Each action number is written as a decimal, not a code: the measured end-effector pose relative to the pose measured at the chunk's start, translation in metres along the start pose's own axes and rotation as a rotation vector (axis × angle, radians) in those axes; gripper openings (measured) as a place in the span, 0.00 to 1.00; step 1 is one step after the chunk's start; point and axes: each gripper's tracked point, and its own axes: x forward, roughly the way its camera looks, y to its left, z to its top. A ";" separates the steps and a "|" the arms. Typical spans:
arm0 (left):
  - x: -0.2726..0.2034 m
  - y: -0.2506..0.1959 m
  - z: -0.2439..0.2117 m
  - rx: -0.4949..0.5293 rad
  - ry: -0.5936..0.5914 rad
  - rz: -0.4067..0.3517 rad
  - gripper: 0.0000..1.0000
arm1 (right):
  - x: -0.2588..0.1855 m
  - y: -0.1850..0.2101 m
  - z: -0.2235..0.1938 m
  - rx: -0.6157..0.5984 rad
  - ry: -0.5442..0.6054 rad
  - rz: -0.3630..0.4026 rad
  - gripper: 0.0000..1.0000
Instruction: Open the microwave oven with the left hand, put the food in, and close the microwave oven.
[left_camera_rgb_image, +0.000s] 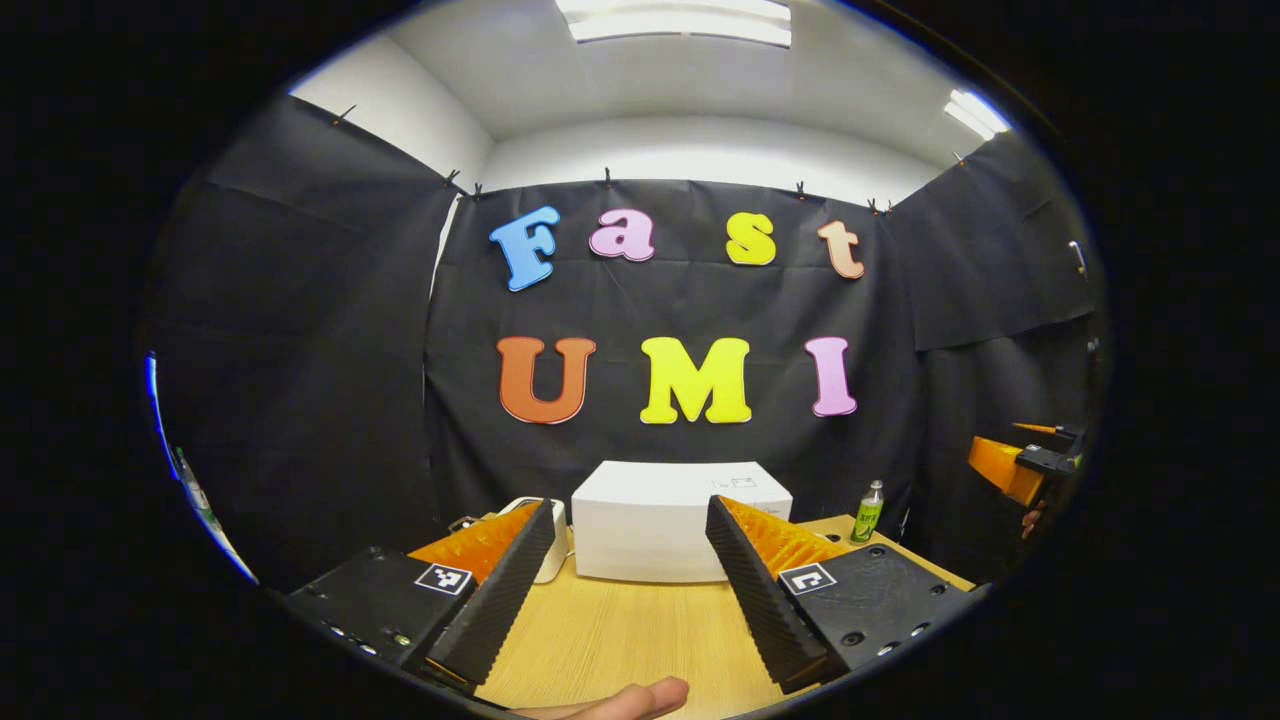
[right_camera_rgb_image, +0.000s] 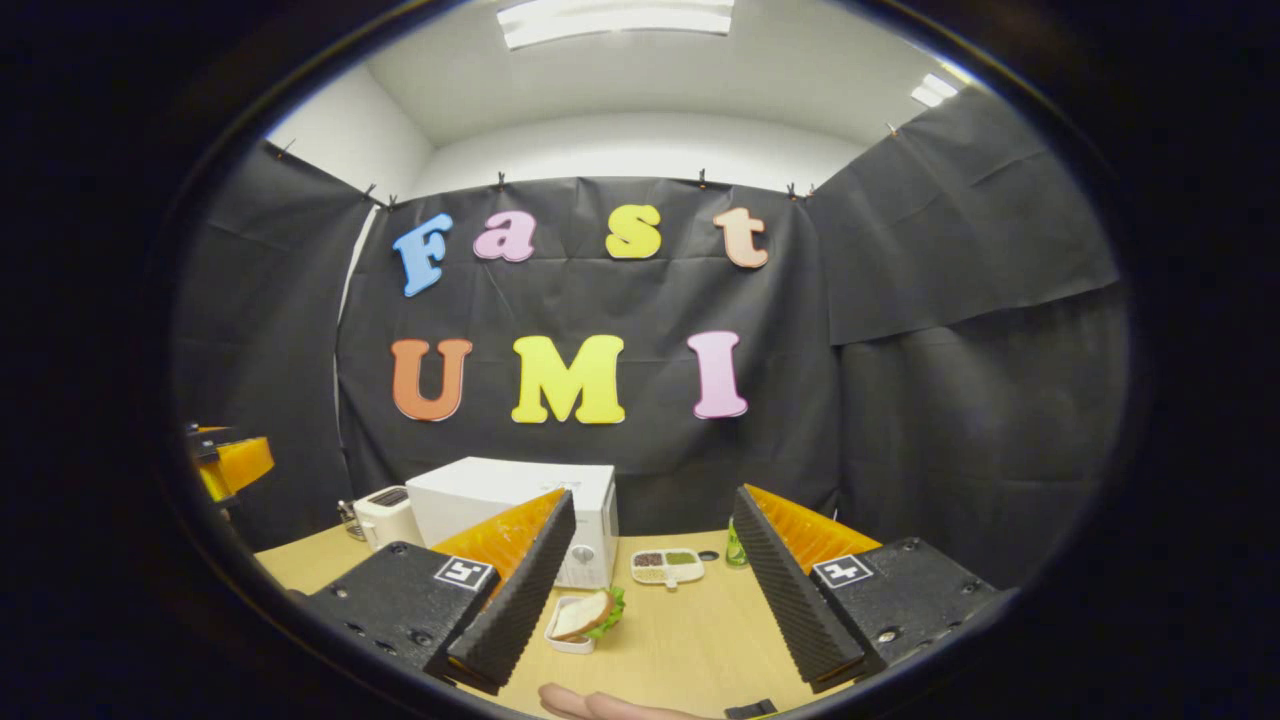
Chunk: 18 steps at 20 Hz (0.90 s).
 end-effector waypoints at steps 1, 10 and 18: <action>0.009 -0.007 0.000 -0.017 -0.020 -0.022 0.95 | 0.000 -0.002 -0.002 0.005 -0.003 0.002 0.92; 0.152 -0.057 -0.122 -0.037 0.177 -0.072 0.95 | 0.027 -0.045 -0.024 0.033 -0.028 -0.042 1.00; 0.250 -0.146 -0.221 -0.041 0.251 -0.186 0.96 | 0.050 -0.083 -0.048 0.029 -0.033 -0.076 0.92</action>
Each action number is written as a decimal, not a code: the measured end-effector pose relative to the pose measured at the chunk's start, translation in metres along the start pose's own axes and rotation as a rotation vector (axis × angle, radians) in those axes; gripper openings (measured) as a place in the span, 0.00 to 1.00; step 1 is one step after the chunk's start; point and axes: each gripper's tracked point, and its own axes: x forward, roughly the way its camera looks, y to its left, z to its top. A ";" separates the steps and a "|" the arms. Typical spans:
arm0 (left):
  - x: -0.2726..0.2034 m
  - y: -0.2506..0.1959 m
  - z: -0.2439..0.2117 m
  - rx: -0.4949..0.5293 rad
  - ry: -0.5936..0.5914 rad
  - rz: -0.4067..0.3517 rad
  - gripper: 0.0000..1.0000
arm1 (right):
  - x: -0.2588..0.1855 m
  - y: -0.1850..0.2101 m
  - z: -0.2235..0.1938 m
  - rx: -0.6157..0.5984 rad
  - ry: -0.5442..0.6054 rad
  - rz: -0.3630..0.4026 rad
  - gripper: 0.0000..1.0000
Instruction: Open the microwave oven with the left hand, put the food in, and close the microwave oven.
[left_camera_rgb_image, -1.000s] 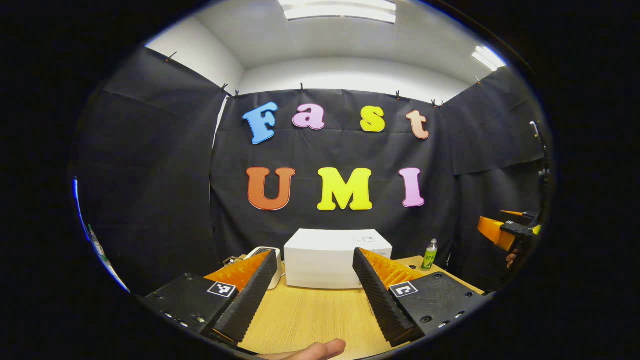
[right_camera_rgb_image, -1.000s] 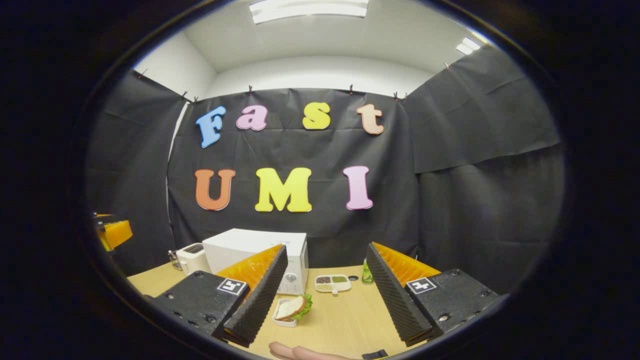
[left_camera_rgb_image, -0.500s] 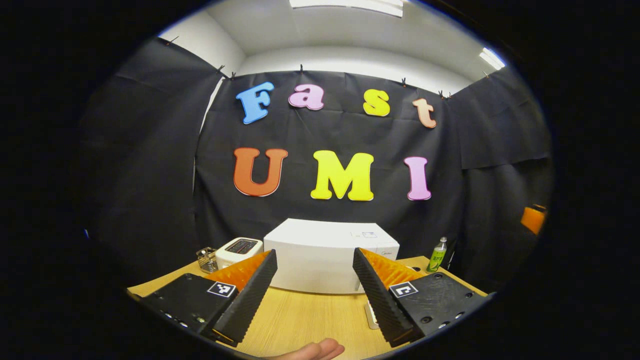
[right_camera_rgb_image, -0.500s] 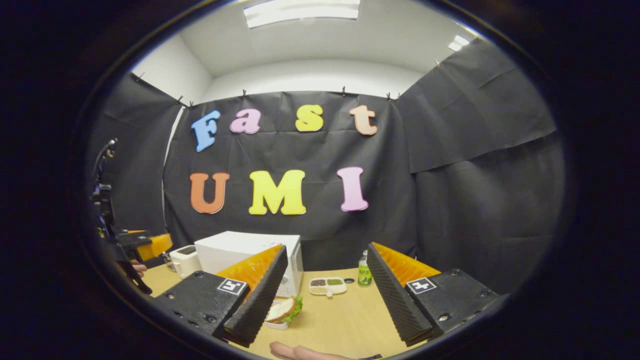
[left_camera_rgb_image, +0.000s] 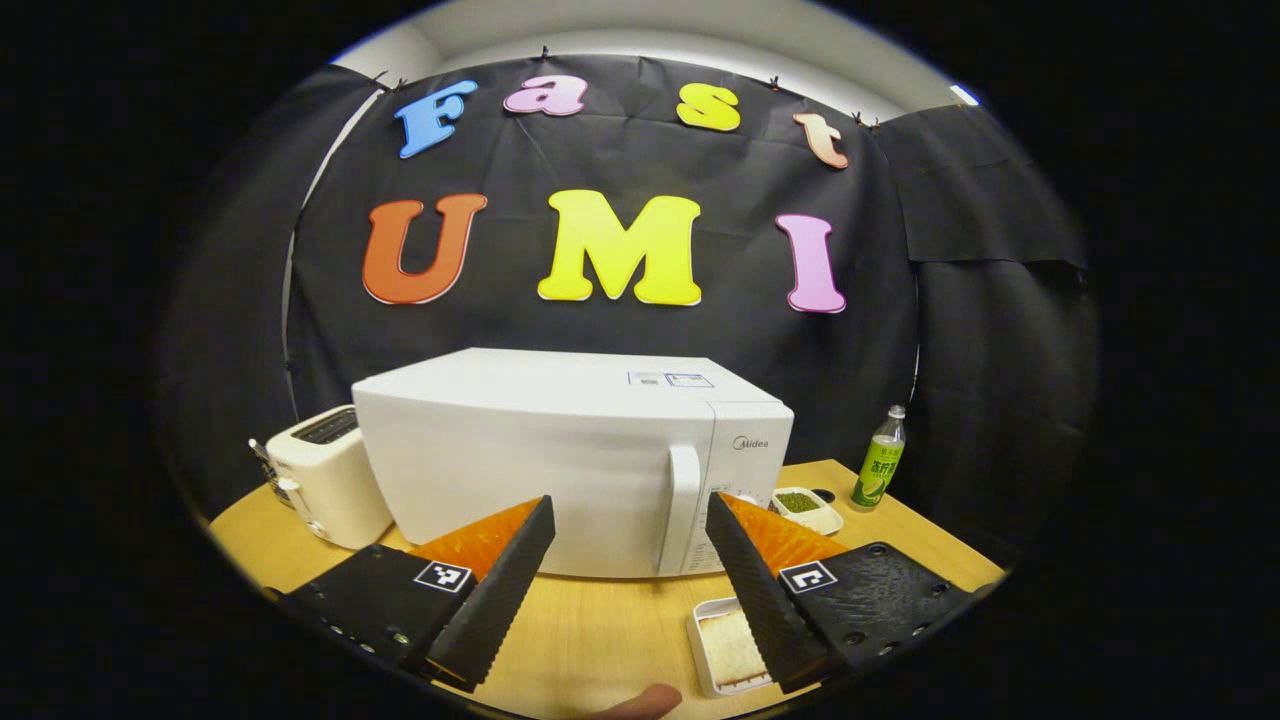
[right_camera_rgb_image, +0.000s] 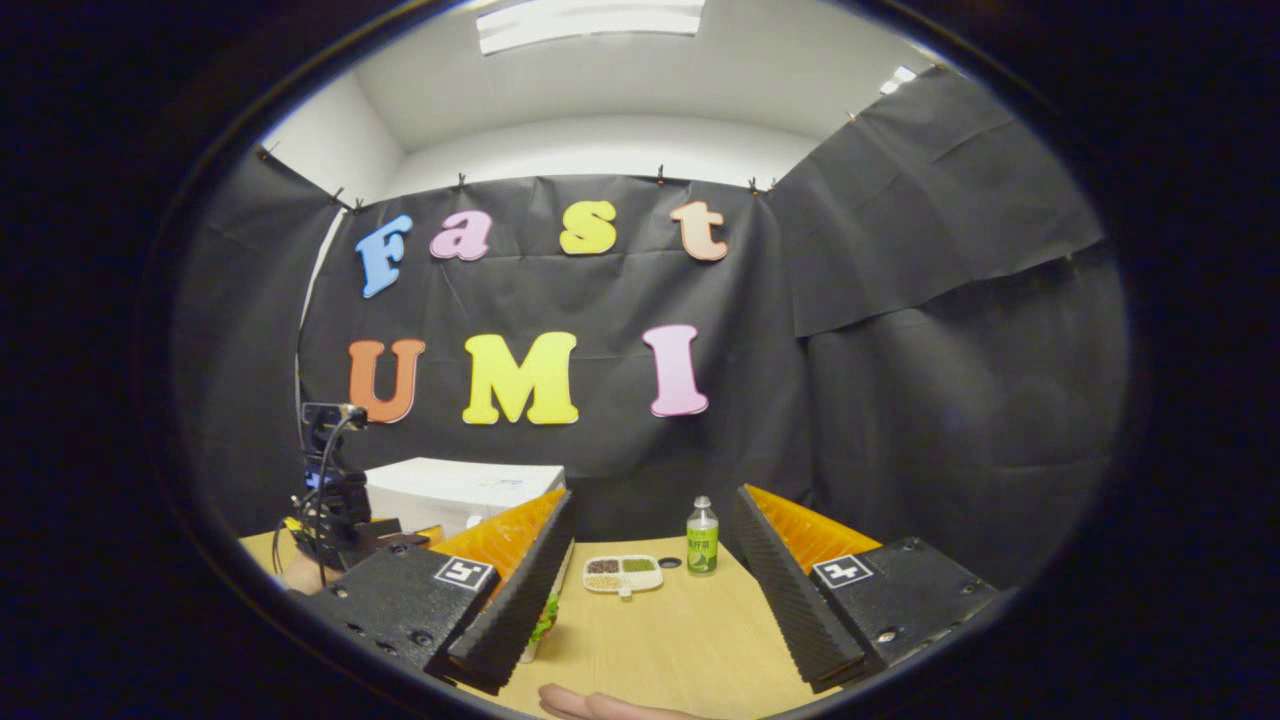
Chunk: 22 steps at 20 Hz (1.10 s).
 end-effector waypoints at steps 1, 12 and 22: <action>0.011 -0.003 -0.005 0.002 -0.004 0.001 0.95 | 0.002 -0.004 -0.006 -0.007 0.007 -0.001 0.92; 0.082 -0.020 -0.033 0.077 -0.058 0.045 0.66 | 0.038 -0.053 -0.064 -0.005 0.078 -0.043 1.00; 0.087 -0.018 -0.034 0.055 -0.067 0.045 0.07 | 0.041 -0.072 -0.098 0.011 0.137 -0.049 0.92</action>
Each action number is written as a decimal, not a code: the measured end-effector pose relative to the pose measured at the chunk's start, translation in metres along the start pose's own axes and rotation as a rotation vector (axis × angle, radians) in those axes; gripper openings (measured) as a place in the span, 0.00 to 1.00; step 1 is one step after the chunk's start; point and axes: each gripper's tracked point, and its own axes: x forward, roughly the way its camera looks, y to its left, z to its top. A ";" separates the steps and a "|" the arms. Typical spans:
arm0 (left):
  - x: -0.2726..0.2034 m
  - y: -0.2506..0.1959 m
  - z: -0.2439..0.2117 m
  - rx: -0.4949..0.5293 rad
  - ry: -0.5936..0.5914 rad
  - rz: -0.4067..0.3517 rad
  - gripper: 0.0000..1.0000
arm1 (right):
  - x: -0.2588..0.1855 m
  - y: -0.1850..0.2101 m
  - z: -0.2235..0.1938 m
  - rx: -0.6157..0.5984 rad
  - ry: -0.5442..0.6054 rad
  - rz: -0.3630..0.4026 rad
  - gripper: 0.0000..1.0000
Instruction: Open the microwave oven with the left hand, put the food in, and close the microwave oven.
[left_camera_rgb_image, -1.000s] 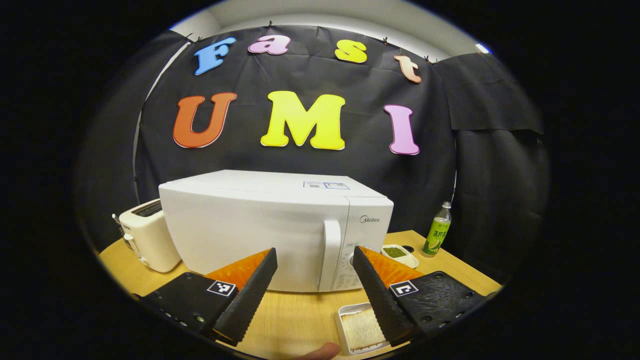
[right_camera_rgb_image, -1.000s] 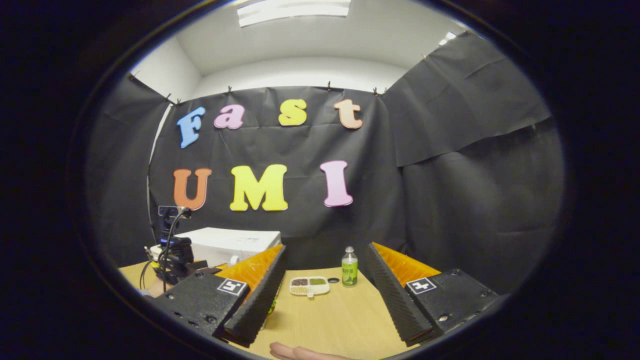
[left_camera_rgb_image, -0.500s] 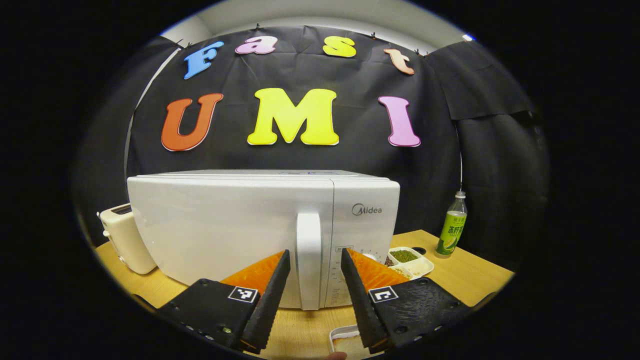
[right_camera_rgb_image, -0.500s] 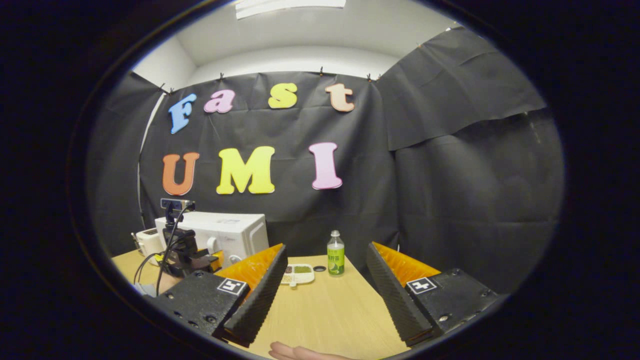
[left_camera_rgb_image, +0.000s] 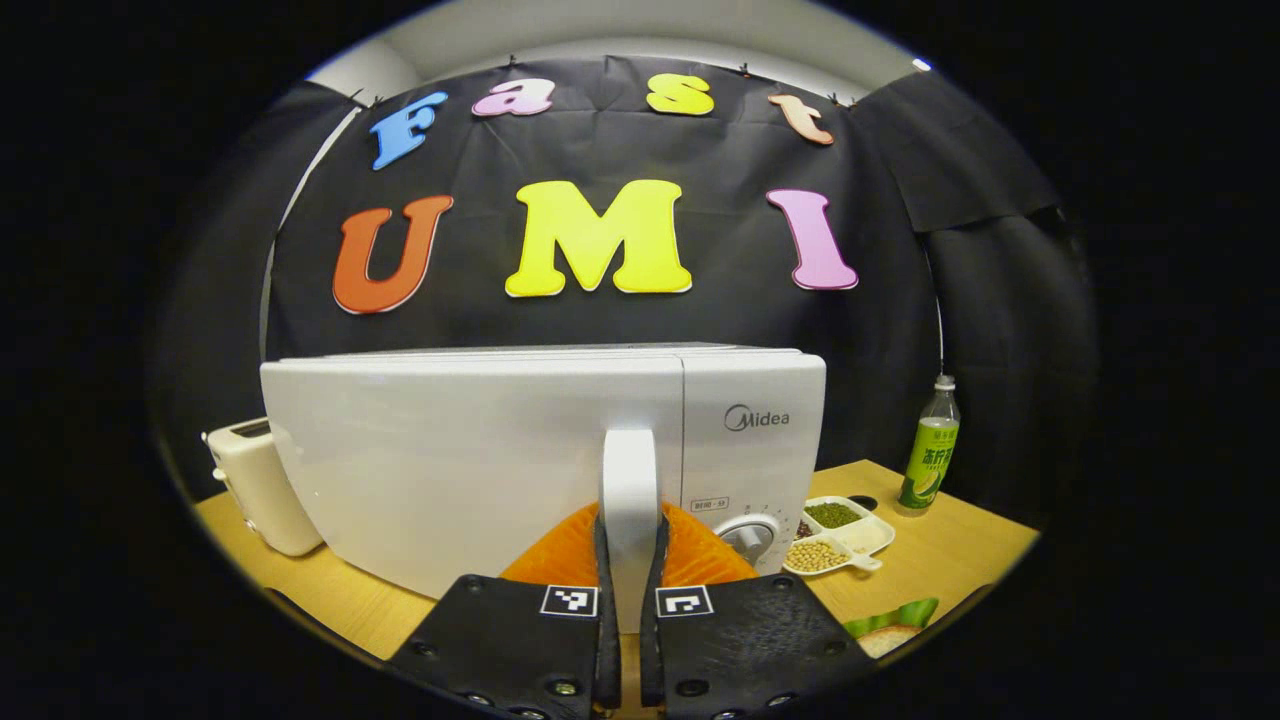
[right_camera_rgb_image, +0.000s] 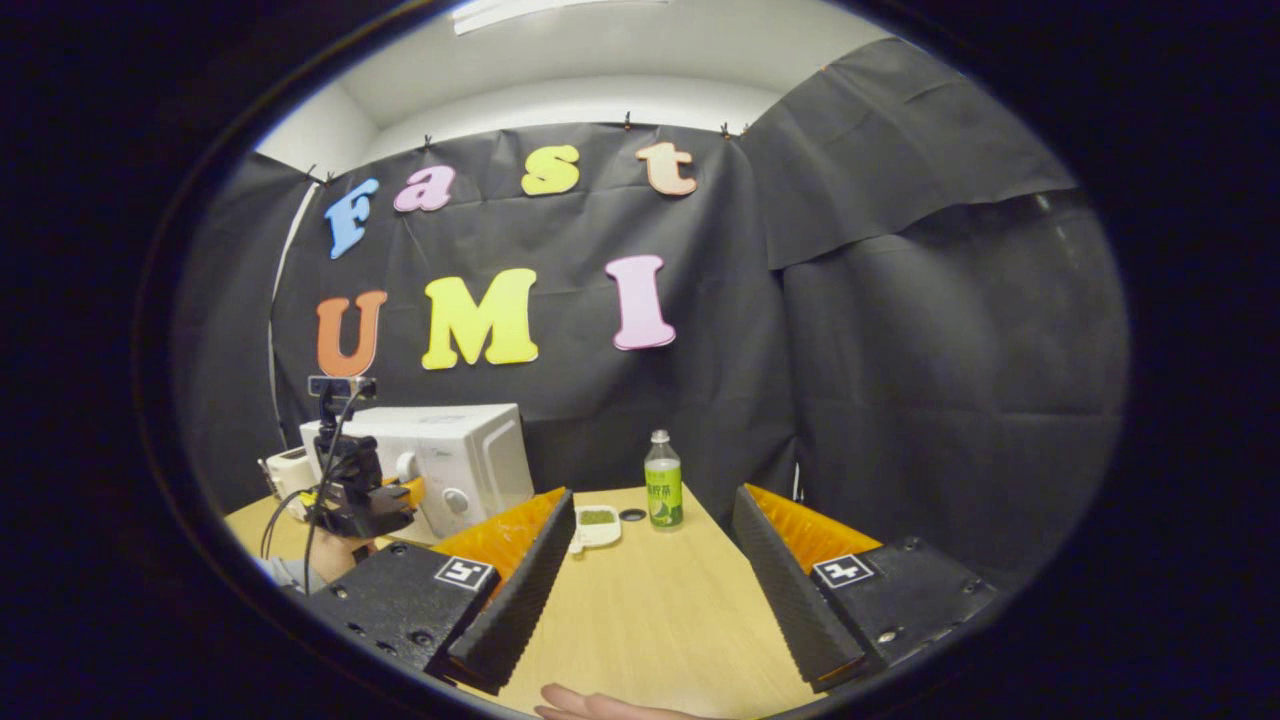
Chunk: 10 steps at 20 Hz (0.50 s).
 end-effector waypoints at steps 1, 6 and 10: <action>-0.002 0.000 0.000 0.014 0.008 -0.005 0.07 | -0.003 -0.001 0.003 -0.002 -0.003 -0.003 1.00; -0.049 0.005 -0.002 0.005 -0.027 -0.072 0.07 | -0.026 0.003 0.011 -0.013 -0.025 0.011 1.00; -0.096 0.018 -0.005 0.030 -0.029 -0.166 0.07 | -0.046 0.013 0.019 -0.010 -0.042 0.023 1.00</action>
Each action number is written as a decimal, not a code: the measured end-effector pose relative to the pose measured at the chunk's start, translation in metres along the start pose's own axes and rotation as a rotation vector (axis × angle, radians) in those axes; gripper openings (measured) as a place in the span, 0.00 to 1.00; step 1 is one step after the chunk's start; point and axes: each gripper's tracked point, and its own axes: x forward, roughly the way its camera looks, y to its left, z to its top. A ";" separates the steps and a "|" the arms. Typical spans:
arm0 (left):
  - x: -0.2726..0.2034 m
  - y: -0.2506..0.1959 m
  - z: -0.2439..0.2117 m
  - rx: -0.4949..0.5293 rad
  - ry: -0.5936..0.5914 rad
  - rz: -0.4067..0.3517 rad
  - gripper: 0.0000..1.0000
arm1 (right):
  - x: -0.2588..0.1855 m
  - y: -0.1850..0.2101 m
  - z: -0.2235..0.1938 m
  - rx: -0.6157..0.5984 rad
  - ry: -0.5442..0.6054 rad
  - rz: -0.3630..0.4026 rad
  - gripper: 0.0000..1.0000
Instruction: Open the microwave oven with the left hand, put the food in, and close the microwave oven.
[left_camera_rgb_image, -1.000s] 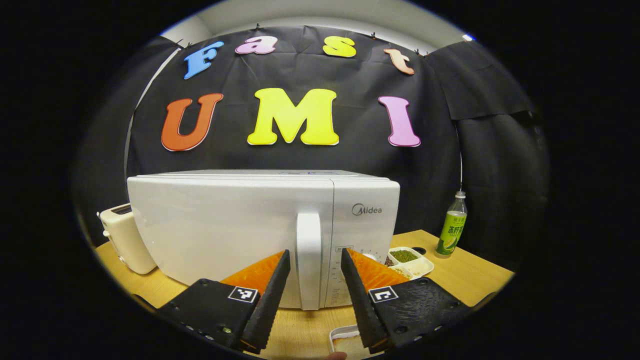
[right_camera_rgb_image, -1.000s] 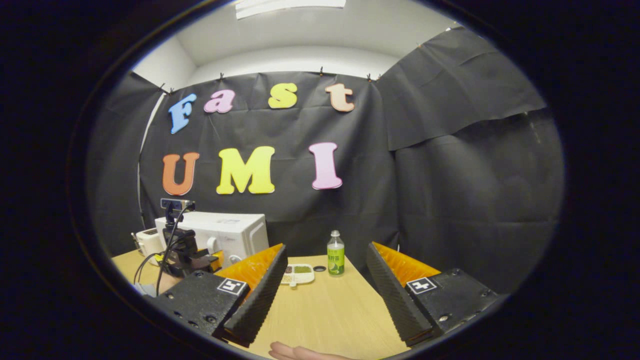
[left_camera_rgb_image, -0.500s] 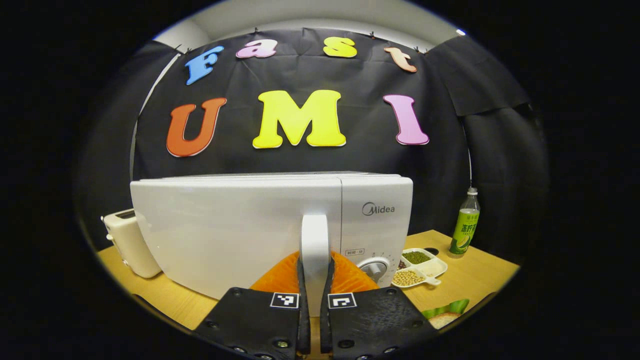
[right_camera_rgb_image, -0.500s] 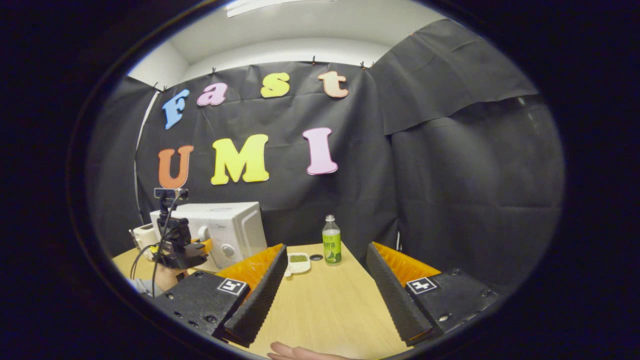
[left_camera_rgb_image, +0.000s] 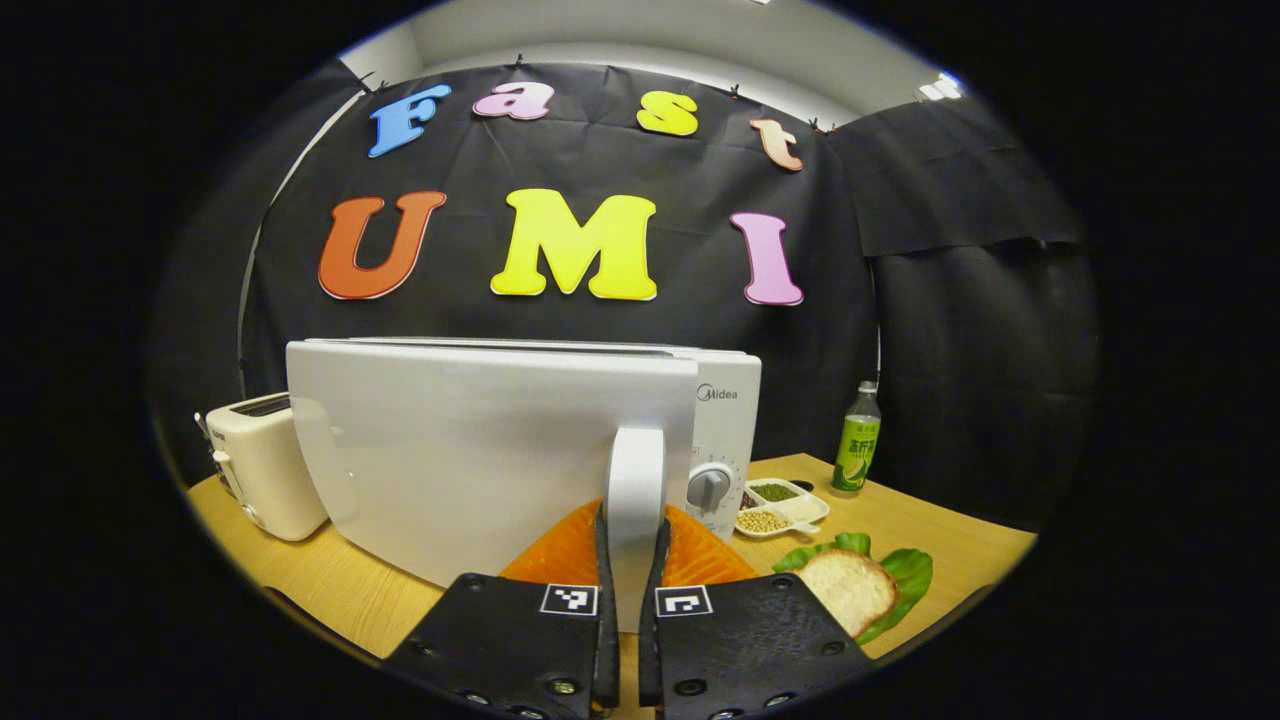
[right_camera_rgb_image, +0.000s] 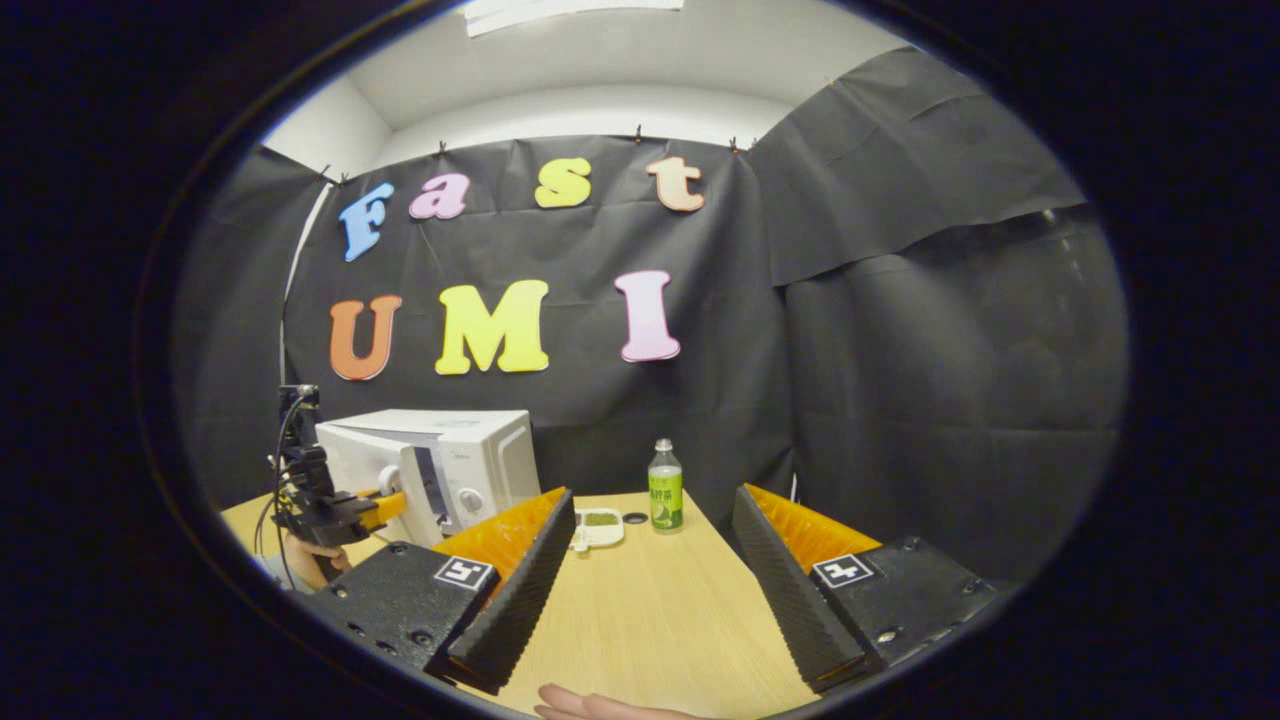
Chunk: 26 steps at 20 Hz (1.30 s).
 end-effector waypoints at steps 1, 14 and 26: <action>-0.012 0.004 -0.001 0.011 0.003 -0.007 0.07 | -0.005 0.004 0.002 0.005 0.000 0.004 0.92; -0.153 0.092 -0.015 -0.002 0.037 -0.006 0.06 | -0.083 0.083 0.034 0.032 -0.023 0.111 0.92; -0.234 0.237 -0.023 -0.028 0.023 0.144 0.06 | -0.088 0.142 0.048 -0.019 -0.030 0.144 0.92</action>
